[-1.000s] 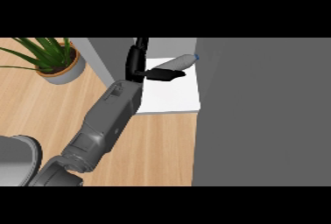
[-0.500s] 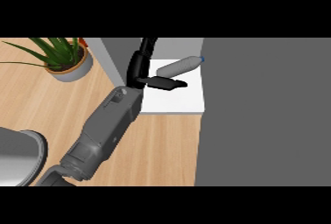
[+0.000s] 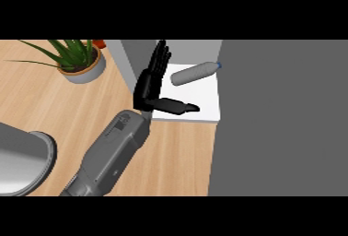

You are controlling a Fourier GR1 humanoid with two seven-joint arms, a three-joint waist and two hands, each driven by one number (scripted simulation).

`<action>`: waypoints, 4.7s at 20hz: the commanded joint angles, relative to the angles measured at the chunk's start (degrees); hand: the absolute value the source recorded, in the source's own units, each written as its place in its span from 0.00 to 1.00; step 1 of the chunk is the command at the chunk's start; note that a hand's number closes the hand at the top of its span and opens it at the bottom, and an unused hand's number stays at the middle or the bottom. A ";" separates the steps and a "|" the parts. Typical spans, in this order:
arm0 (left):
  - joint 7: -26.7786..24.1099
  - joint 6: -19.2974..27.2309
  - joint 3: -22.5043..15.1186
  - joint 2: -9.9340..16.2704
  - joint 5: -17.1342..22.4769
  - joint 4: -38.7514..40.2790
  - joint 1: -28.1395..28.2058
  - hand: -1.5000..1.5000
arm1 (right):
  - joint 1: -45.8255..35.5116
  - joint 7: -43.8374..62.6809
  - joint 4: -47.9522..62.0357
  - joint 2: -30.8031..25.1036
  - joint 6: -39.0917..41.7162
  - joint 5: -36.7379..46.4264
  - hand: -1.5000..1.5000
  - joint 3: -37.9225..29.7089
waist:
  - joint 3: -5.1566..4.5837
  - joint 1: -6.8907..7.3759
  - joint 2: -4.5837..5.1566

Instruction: Pick up the bottled water, place it into the cabinet and close the cabinet

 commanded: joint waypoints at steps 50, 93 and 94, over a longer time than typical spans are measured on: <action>2.37 -23.10 20.49 31.41 25.84 -84.05 90.12 0.00 | -38.54 36.11 0.94 5.04 -8.52 9.90 1.00 22.14 | -0.29 0.01 1.21; 11.84 -40.25 36.87 23.70 36.79 -83.72 97.17 0.00 | -88.91 32.99 53.10 5.05 4.03 -20.32 1.00 -12.84 | -0.25 -0.25 1.61; 12.40 -41.93 38.69 24.74 37.48 -83.90 98.79 0.00 | -86.78 30.20 55.07 5.05 6.02 -18.83 1.00 -13.12 | -0.21 0.33 1.69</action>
